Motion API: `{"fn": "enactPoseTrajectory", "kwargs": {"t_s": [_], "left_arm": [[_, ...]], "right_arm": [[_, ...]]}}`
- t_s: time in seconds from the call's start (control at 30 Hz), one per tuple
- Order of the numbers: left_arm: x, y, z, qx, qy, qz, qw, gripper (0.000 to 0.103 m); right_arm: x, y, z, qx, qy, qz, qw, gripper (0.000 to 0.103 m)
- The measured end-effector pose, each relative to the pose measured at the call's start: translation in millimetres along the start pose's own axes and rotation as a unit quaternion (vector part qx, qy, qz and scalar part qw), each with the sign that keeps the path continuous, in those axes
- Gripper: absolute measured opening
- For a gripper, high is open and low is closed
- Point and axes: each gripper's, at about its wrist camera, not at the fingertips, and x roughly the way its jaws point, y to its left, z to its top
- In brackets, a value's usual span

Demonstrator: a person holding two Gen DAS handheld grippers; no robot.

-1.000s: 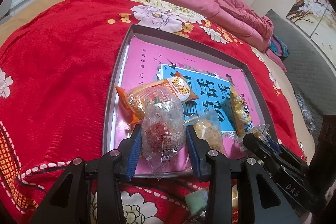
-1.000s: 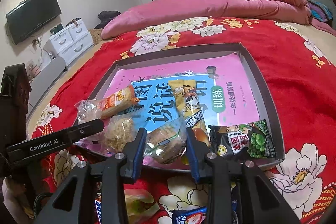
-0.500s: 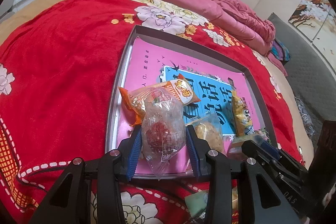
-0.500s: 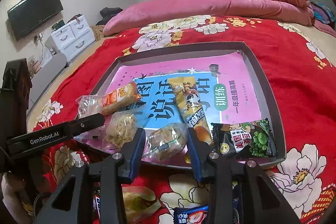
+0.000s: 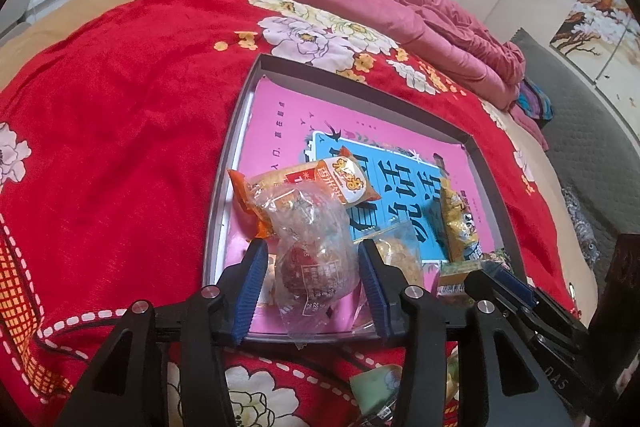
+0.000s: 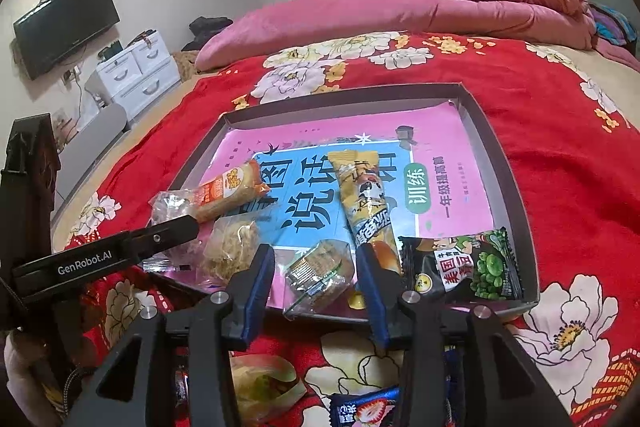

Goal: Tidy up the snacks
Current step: 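Lower both held bags onto the tray and open both grippers, then withdraw both grippers from the tray toward the blue cookie pack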

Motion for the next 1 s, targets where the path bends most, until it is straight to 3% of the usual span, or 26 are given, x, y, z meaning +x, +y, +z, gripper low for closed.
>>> {"fn": "enactPoseTrajectory", "kwargs": {"t_s": [0.43,0.93,1.0], "left_arm": [[-8.1,-5.1,1.6,0.008,-0.013,-0.008,0.9998,0.054],[-15.2,-9.1,3.9,0.022,-0.022,-0.014,0.9994,0.06],[-17.7,-10.8,3.6,0.025,-0.025,-0.022,0.9991,0.071]], "right_arm": [[-6.5,-9.2,3.6,0.012,-0.012,-0.004,1.0,0.044],[-12.0,-17.9,4.4,0.029,-0.023,-0.003,0.999,0.052],[-12.6,-18.3,4.7,0.03,-0.024,-0.001,0.999,0.053]]}}
